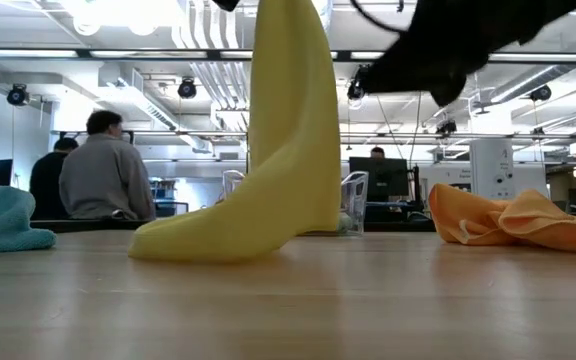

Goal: Fold microfiber towels
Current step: Fold the top yellow microfiber cloth

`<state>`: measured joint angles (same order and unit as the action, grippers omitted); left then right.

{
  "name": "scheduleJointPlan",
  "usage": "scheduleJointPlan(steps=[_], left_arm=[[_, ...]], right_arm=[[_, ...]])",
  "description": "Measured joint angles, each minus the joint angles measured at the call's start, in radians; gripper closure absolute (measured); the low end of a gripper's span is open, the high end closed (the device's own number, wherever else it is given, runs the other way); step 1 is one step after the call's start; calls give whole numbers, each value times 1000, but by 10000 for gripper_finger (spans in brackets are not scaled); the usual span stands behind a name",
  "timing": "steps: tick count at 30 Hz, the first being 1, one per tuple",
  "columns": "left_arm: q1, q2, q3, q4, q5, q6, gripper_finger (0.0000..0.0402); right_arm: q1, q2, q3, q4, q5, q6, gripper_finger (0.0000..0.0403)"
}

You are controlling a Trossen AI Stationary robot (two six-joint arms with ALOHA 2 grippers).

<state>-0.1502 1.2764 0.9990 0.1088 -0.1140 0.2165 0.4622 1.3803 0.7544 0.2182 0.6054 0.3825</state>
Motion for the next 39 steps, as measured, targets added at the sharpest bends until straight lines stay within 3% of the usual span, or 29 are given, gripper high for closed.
scheduleJointPlan(steps=[5,9,14,25,39], left_arm=[[-11,0,79,-164,8,-10,401],[-18,2,113,-192,8,-20,402],[-18,2,144,-197,7,4,402],[-18,6,297,-272,12,133,402],[-17,16,350,-276,45,204,402]], right_arm=[[0,-46,4,3,21,-53,271],[-9,-44,5,10,110,-101,230],[-23,-29,5,60,94,-121,198],[-23,-46,5,115,94,-192,191],[-24,-54,5,139,95,-219,191]])
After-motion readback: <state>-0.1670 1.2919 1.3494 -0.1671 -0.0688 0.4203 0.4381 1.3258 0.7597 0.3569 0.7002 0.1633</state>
